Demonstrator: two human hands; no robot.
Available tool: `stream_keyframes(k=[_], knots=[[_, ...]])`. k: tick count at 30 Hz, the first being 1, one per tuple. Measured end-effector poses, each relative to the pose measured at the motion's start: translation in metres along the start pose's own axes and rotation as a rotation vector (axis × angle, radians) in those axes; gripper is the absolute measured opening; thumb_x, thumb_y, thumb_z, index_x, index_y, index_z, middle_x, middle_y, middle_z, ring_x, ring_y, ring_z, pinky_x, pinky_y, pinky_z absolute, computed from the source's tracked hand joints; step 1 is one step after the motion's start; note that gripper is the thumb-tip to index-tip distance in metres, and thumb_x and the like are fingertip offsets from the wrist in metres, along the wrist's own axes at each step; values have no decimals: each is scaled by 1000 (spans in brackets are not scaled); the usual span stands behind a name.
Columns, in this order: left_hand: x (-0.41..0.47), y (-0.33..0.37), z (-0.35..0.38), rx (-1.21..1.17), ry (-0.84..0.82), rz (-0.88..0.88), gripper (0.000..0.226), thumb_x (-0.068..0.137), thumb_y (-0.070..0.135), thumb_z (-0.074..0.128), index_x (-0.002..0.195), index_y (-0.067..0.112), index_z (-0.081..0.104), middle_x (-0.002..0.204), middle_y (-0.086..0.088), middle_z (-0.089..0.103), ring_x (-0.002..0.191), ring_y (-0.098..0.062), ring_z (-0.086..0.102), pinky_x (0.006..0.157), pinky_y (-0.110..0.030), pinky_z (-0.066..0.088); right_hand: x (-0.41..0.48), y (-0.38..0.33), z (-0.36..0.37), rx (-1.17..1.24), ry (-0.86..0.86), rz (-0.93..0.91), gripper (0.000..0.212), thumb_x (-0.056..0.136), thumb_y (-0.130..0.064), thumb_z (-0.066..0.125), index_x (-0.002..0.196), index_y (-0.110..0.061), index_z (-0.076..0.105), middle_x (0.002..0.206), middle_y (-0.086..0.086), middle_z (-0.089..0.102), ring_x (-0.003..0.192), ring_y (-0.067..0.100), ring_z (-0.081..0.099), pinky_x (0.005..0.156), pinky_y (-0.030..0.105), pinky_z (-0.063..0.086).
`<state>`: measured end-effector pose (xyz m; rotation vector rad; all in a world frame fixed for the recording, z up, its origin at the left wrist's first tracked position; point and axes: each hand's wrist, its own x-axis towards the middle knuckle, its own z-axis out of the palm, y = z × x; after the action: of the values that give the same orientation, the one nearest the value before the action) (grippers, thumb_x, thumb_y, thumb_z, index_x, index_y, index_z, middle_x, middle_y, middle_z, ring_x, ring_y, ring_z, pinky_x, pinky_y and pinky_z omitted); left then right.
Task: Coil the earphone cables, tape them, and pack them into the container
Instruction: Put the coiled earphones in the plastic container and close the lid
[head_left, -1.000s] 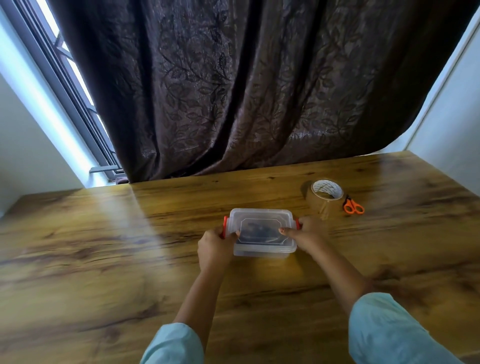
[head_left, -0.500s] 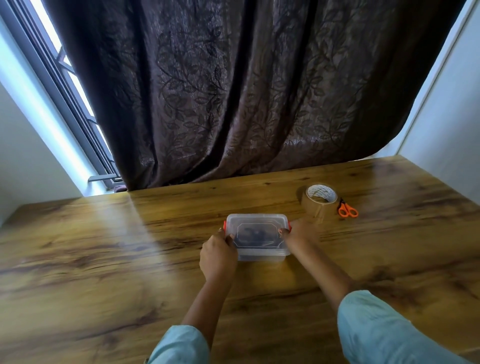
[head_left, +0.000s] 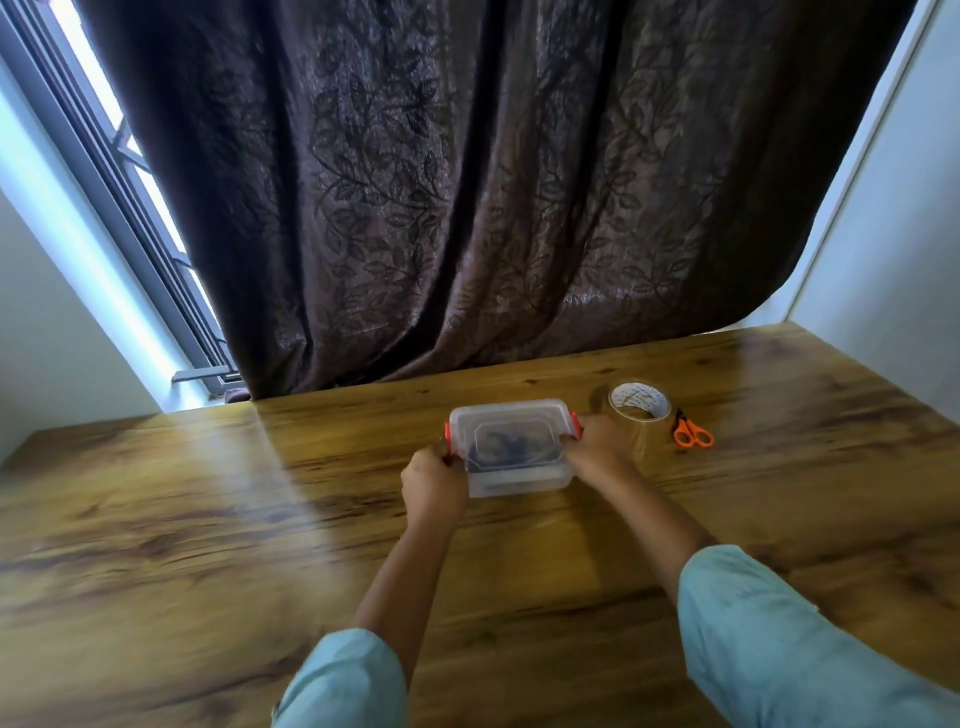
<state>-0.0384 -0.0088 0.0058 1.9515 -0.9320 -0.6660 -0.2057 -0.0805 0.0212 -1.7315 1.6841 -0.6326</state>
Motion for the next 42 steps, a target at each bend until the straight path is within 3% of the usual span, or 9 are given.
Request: stream_keyframes(k=[5,17,20,22,24,27,31,35,42], knots=[[36,25,7,-24,-13,-77,14,92,13,53,95,10,67,87,-4,66,67,-10,58,45,-16,38,36,-14,-5,-15,21,-49,33,90,-17,58,122,-9,60,115,12,66,106,27,61,87,34,50],[78,25,40,70,-67,-184,18,94,17,52,97,5,65,88,-7,66,60,-9,55,44,-15,36,88,0,5,-186,-65,-108,36,96,-21,52,131,-9,52,126,14,61,117,31,56,97,37,44],[71,26,45,-6,8,-195,31,95,20,51,121,4,57,108,-12,64,88,-20,63,70,-29,54,89,5,5,-173,-5,-139,33,96,-28,52,125,-12,57,116,12,66,109,30,60,90,36,47],[52,28,50,-57,167,-156,45,95,19,52,137,6,43,132,-12,50,116,-26,53,94,-39,48,87,9,0,-91,100,-157,33,97,-32,48,122,-14,59,105,11,69,100,29,64,86,39,51],[24,39,55,-144,281,9,34,94,11,52,128,10,49,125,-3,49,111,-17,50,90,-29,45,85,20,-11,-111,276,-156,33,99,-31,44,125,-15,57,101,11,70,97,28,64,87,38,47],[-9,59,83,-144,-34,212,20,92,7,54,105,19,63,101,9,60,89,-2,56,80,-20,48,89,44,-35,-237,438,-95,32,99,-26,42,122,-12,58,114,11,65,108,30,56,95,38,37],[-10,78,130,-44,-484,61,35,95,26,50,130,21,49,126,0,58,97,-11,55,75,-24,45,99,75,-53,-257,217,59,40,96,-23,48,133,-6,48,137,18,50,126,37,43,102,39,34],[-5,91,151,-58,-569,35,56,99,32,42,149,19,20,153,-5,29,135,-25,35,107,-37,32,95,93,-51,-143,173,84,55,90,-24,61,137,-3,43,139,20,46,127,36,42,102,37,36],[-15,74,157,-214,-592,-7,67,96,30,49,151,22,12,152,-1,32,129,-17,40,96,-25,36,58,90,-50,71,142,141,43,79,-25,70,116,-5,59,108,14,67,96,31,63,76,31,48]])
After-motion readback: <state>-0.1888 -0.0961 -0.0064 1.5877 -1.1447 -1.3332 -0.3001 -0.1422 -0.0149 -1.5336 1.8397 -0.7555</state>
